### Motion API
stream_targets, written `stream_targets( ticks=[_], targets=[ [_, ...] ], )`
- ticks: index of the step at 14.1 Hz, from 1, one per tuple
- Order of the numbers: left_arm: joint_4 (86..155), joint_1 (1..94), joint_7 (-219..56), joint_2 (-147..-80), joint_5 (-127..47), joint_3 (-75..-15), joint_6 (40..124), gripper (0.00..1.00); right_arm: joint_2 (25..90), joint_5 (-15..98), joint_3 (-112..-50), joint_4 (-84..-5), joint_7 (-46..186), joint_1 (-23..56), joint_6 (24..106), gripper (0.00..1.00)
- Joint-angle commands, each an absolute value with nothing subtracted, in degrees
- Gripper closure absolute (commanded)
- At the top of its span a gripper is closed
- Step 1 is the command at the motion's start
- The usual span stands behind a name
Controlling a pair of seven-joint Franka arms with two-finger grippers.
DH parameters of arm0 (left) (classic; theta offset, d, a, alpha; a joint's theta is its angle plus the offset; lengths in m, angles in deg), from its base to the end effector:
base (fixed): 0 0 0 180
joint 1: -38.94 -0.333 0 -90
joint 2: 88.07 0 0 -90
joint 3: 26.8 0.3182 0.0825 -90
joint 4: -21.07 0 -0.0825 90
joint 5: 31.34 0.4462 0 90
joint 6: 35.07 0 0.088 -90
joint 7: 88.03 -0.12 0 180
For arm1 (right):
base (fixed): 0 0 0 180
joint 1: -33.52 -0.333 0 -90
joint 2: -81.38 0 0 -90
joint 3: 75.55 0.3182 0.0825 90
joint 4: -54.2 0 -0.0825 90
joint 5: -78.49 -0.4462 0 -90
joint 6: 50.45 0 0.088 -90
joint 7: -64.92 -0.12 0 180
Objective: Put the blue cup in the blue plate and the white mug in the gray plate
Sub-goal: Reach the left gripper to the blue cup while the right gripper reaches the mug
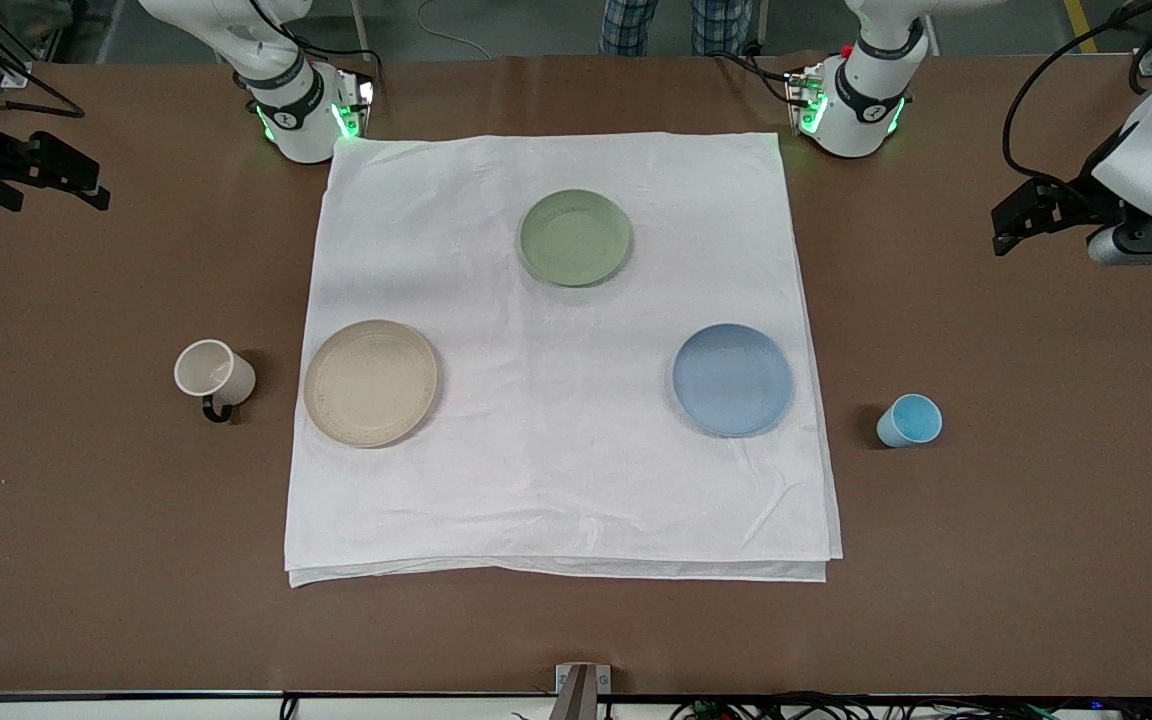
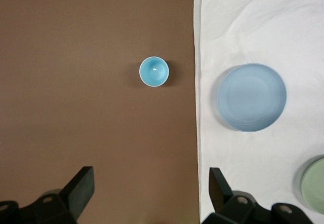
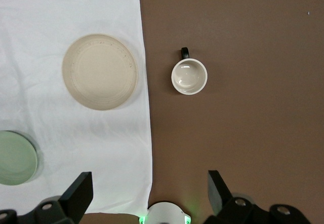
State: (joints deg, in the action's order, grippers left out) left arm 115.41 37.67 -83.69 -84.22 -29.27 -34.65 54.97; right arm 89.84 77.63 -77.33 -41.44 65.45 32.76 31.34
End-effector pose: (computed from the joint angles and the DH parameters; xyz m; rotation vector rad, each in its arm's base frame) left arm 0.5914 -0.0663 0.6137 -3.0951 0.0603 0.0064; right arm 0.5527 -0.0091 0.6365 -3.1174 0.0102 0.1464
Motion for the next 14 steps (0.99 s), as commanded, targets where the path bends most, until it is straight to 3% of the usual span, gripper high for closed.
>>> stream_targets(
  ticks=[1,5,8,11,14],
  targets=[
    [113.97,37.63,-84.52,-84.82,-30.46,-34.45,53.88,0.00,91.14,77.52,-76.34,-42.40,66.15,33.96,31.99,0.00],
    [112.57,36.06,-84.69,-89.01,-30.64,-33.40,54.40,0.00,90.79,77.44,-76.26,-40.56,66.24,33.70,31.64,0.00],
    [115.44,35.17,-84.69,-93.15,-30.55,-33.22,60.01,0.00,88.34,77.52,-76.34,-38.35,65.98,33.78,31.20,0.00],
    [124.74,33.76,-83.39,-94.57,-30.11,-33.22,72.38,0.00,78.96,77.44,-76.87,-37.65,66.06,34.31,32.51,0.00],
    [131.17,31.92,-83.46,-97.81,-29.67,-33.31,83.28,0.00,68.67,78.14,-77.13,-33.35,66.33,35.97,39.88,0.00]
  ],
)
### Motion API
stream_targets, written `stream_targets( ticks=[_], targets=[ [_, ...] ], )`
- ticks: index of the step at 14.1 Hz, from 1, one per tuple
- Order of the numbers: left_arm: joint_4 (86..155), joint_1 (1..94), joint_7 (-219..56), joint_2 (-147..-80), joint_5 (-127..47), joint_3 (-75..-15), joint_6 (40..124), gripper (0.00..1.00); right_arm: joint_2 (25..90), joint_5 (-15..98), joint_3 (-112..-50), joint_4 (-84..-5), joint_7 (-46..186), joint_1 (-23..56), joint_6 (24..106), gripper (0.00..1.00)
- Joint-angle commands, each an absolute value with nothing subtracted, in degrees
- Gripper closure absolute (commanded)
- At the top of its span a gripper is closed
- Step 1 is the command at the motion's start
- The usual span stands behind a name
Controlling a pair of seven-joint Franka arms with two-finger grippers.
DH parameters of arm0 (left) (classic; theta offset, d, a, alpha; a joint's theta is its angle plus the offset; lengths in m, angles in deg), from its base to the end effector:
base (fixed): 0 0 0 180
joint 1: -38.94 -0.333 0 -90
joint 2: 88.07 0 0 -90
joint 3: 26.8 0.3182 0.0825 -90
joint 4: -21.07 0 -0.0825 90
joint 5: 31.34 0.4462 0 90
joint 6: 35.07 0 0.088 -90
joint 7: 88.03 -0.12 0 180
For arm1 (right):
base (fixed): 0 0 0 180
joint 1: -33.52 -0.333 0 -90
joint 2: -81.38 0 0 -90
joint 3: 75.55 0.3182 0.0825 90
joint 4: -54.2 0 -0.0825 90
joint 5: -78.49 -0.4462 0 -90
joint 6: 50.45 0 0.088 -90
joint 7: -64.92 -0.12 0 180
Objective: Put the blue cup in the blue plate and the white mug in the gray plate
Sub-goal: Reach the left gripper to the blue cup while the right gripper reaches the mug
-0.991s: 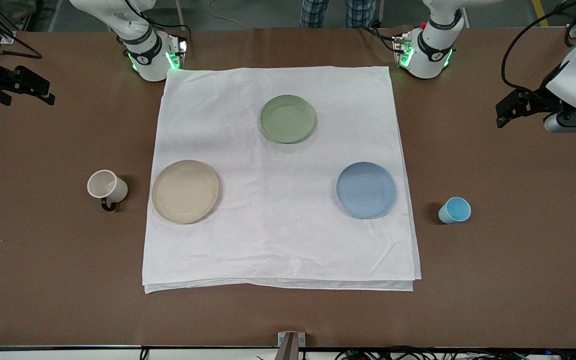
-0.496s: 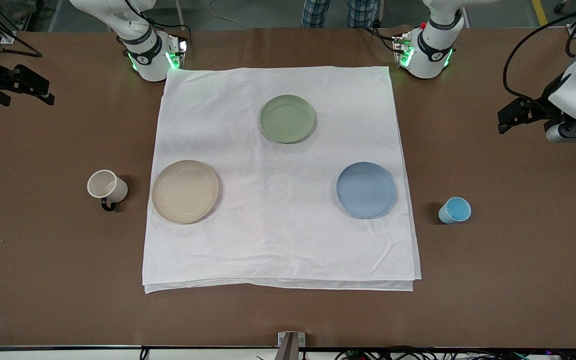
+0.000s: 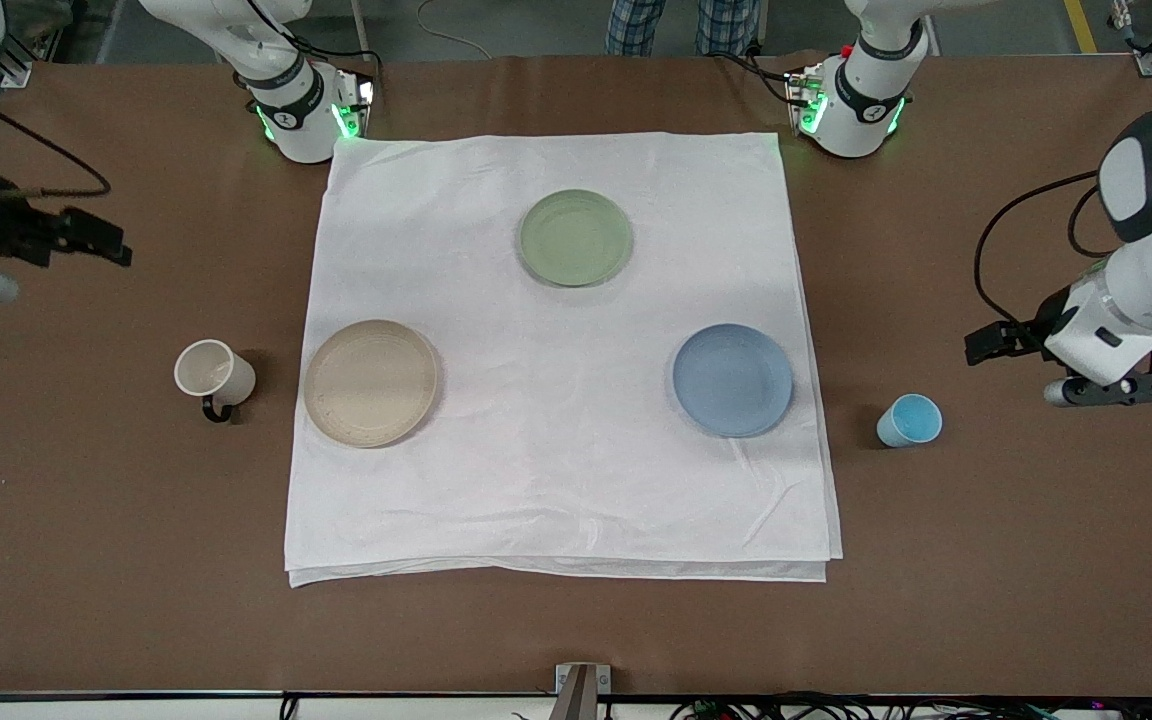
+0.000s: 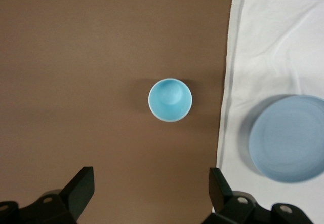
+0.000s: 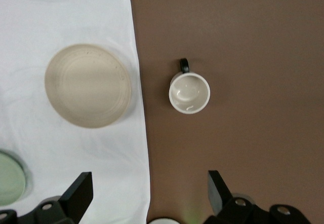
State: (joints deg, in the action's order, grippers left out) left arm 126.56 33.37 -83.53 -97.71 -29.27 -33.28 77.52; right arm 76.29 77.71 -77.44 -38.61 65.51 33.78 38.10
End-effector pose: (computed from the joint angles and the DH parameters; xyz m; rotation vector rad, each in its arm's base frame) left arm 0.6562 -0.0054 0.3950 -3.1238 -0.0769 0.0663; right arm 0.6307 -0.0214 0.5303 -3.1164 0.0438 0.2543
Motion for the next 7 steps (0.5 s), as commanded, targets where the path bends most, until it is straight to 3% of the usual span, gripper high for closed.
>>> stream_targets(
  ticks=[1,3,7],
  targets=[
    [133.28,31.22,-83.46,-99.22,-29.67,-33.31,87.76,0.02,67.33,77.96,-77.05,-33.78,66.33,36.76,42.95,0.00],
    [135.41,30.43,-83.55,-102.90,-29.67,-33.31,95.42,0.11,64.43,77.79,-77.05,-37.01,66.59,37.30,48.75,0.00],
    [135.32,29.54,-83.46,-109.50,-30.28,-33.48,103.00,0.26,62.05,77.70,-76.96,-50.44,68.51,37.48,69.38,0.00]
  ],
)
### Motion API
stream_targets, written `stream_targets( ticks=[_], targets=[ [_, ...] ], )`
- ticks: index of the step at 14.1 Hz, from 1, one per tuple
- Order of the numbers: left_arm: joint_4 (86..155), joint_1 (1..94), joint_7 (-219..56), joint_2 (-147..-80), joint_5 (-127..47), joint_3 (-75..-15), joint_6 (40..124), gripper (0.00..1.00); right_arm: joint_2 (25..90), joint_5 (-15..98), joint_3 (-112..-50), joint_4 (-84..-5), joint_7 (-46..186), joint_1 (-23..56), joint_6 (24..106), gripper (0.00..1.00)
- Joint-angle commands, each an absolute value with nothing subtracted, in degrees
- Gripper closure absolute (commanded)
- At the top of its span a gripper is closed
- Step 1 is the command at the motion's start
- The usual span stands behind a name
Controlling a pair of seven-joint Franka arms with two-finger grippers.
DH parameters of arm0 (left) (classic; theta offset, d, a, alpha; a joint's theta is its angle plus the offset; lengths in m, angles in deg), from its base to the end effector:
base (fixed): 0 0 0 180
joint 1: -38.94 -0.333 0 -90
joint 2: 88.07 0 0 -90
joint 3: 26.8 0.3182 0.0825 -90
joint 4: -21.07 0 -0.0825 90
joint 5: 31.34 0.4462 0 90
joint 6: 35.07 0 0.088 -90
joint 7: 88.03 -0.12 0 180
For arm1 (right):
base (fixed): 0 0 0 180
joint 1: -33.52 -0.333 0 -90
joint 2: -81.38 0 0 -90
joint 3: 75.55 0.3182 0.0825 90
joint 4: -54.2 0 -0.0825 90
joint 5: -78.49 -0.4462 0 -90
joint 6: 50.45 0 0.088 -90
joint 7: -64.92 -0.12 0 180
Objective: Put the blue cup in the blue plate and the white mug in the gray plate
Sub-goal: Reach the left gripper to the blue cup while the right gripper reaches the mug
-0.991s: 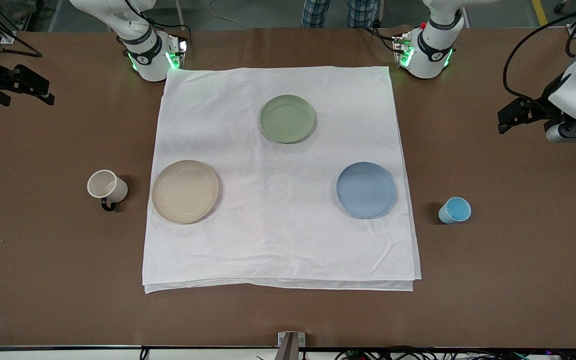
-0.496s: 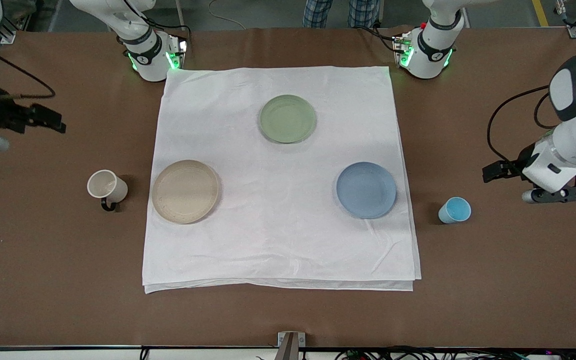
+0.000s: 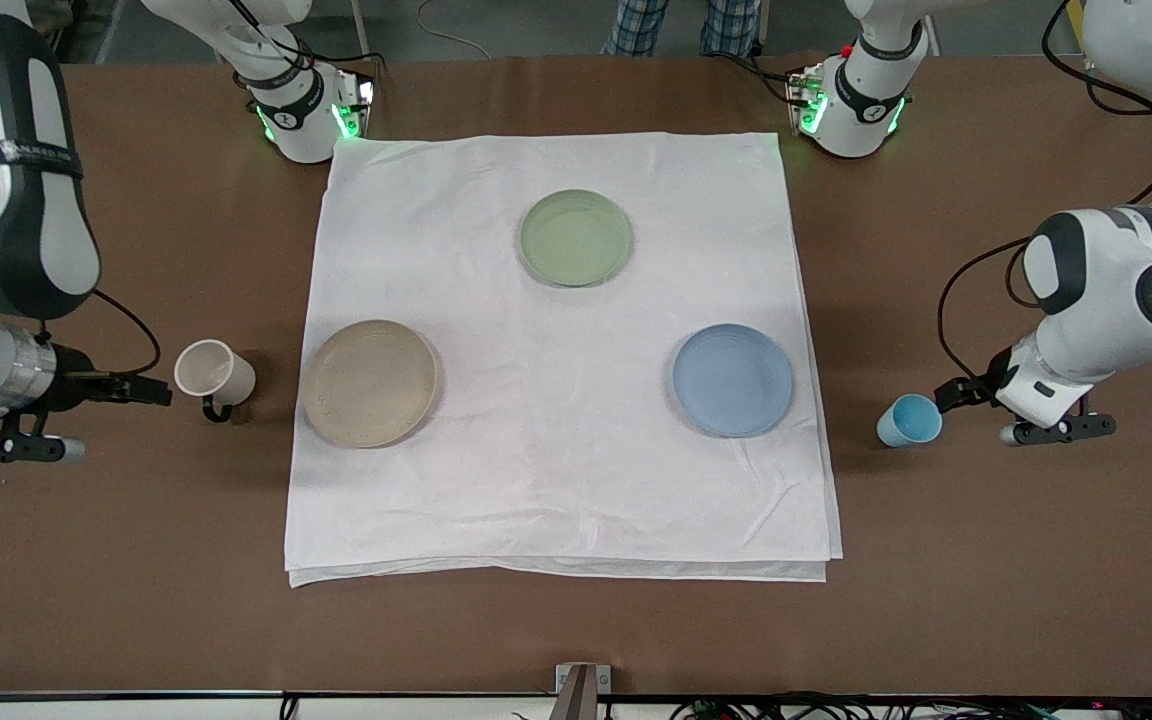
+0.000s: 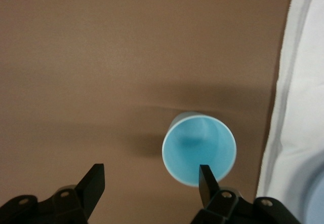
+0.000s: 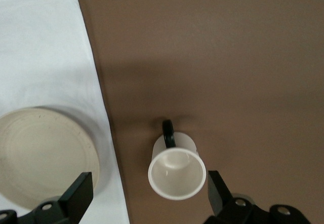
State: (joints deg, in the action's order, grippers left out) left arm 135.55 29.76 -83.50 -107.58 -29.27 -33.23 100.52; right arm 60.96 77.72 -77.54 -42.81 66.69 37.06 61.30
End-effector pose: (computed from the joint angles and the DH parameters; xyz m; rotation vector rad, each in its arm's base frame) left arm 0.6531 0.0328 0.2387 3.1245 0.1698 0.0473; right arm 0.6951 -0.0646 0.3421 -3.1296 0.1090 0.1547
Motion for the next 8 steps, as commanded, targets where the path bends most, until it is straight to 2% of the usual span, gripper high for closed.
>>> stream_targets(
  ticks=[1,2,4,6,8],
  targets=[
    [135.24,29.45,-83.46,-110.38,-30.46,-33.48,103.62,0.30,61.44,77.70,-76.96,-53.44,69.31,37.39,73.61,0.02],
    [135.15,29.63,-83.37,-111.09,-30.55,-33.48,104.41,0.36,61.26,77.61,-76.96,-56.08,69.40,37.39,77.48,0.03],
    [135.24,29.63,-83.37,-112.67,-30.55,-33.57,105.47,0.53,60.65,77.70,-76.96,-60.31,69.67,37.30,83.65,0.09],
    [135.23,29.72,-83.37,-113.38,-30.64,-33.66,106.26,0.75,58.81,77.70,-76.96,-60.85,70.89,37.65,84.72,0.19],
    [135.15,29.80,-83.29,-113.82,-30.64,-33.83,106.26,0.93,57.74,77.61,-76.96,-61.29,73.17,38.88,86.04,0.26]
  ],
)
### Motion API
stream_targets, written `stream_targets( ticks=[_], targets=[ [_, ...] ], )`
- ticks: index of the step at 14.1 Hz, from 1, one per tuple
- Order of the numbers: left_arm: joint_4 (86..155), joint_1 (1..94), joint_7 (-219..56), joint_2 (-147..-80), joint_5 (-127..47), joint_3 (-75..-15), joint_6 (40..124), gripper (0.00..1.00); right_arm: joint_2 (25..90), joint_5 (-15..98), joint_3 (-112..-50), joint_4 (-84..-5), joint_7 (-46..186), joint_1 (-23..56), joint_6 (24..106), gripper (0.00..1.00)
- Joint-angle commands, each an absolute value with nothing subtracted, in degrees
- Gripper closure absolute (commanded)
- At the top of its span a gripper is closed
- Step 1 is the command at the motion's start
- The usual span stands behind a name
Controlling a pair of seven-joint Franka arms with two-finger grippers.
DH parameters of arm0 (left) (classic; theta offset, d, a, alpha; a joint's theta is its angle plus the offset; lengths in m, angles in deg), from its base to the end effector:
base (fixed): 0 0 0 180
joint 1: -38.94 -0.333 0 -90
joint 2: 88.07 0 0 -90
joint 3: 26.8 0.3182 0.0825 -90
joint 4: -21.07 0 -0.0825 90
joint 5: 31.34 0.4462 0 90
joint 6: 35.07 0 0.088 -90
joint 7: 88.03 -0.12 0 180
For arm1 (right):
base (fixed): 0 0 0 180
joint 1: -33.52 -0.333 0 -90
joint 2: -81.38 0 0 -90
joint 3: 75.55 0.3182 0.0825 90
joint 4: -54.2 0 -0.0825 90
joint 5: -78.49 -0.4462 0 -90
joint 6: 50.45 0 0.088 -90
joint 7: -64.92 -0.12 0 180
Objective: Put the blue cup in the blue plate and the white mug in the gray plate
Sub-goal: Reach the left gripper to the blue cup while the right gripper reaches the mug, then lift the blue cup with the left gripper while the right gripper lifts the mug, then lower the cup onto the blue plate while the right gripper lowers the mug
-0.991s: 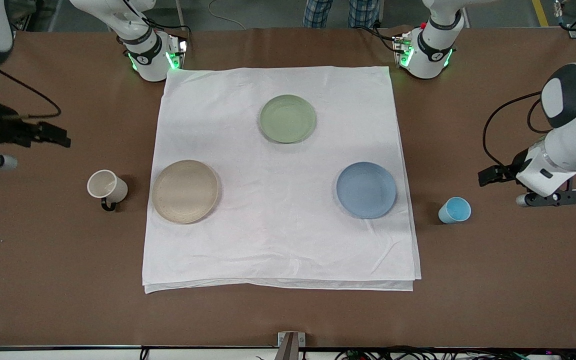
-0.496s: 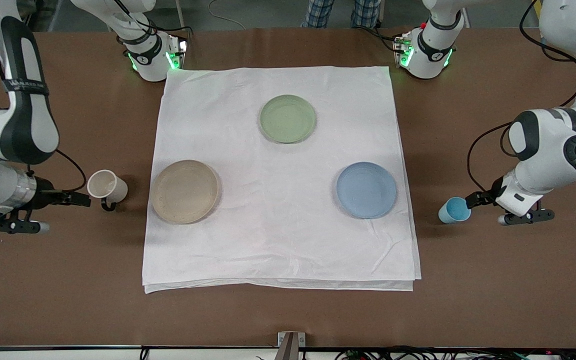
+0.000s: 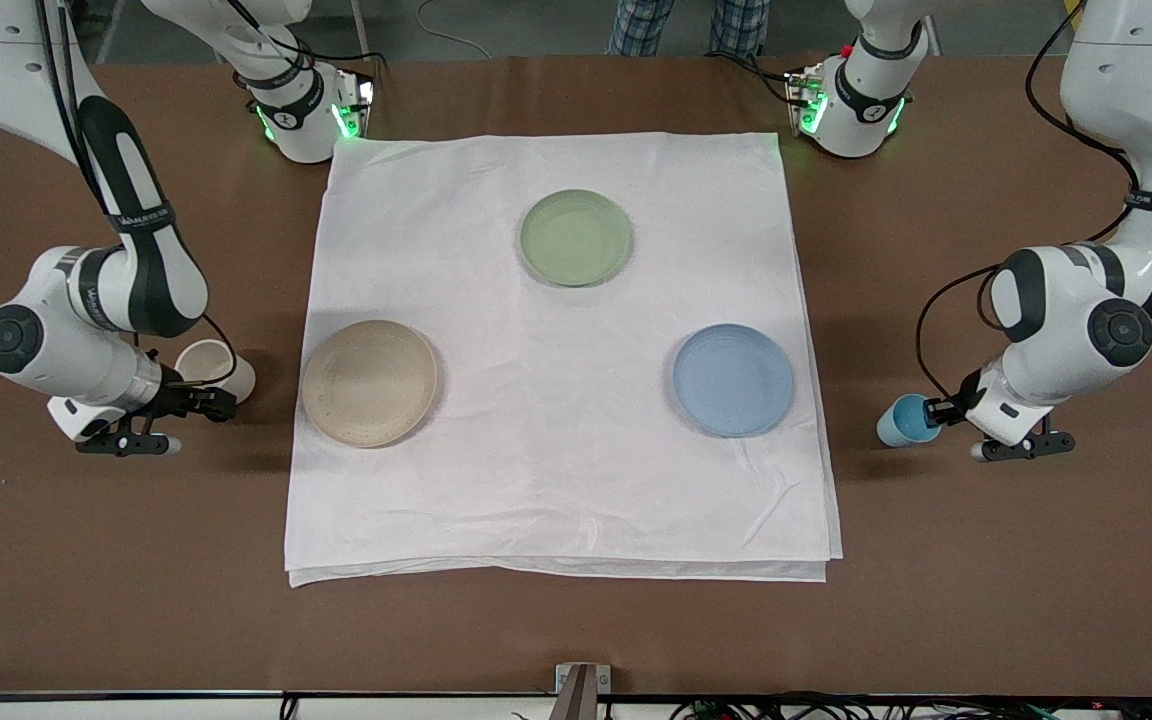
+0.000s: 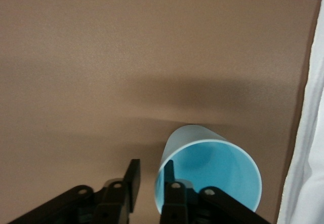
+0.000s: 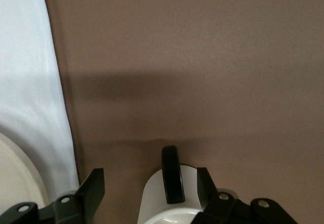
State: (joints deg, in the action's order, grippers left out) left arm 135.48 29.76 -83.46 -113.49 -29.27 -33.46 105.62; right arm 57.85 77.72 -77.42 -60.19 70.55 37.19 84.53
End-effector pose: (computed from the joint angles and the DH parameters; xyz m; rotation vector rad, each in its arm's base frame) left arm 0.6516 0.0286 0.1805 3.1101 0.1675 0.0280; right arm 0.6417 -0.0620 0.1917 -3.1394 0.0091 0.0804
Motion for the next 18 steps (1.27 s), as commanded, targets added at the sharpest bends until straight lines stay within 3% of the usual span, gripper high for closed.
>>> stream_targets(
  ticks=[1,4,5,9,11,14,18],
  targets=[
    [135.15,30.07,-82.68,-113.47,-30.55,-33.92,106.26,0.99,57.65,77.61,-76.96,-61.64,73.36,38.97,86.13,0.30],
    [135.93,30.24,-78.73,-108.91,-30.55,-37.51,102.85,1.00,57.65,77.61,-76.96,-61.90,73.36,39.06,86.04,0.85],
    [135.94,30.24,-75.76,-107.59,-30.55,-39.35,100.66,1.00,57.65,77.26,-76.87,-61.99,73.36,39.06,85.96,0.99],
    [136.99,30.33,-58.28,-103.45,-30.38,-49.72,95.19,1.00,58.09,77.26,-76.87,-61.55,72.40,38.53,84.99,1.00],
    [137.52,30.68,-48.88,-104.06,-29.68,-54.21,95.27,1.00,60.02,76.82,-76.26,-59.28,67.68,37.57,78.17,1.00],
    [139.10,35.07,-41.12,-105.29,-27.75,-55.02,96.94,1.00,65.28,68.86,-74.51,-59.61,60.46,34.15,72.17,1.00],
    [143.84,37.19,-37.41,-107.31,-23.71,-55.02,103.61,0.99,66.53,67.42,-69.41,-63.12,47.45,29.93,77.05,1.00]
  ],
)
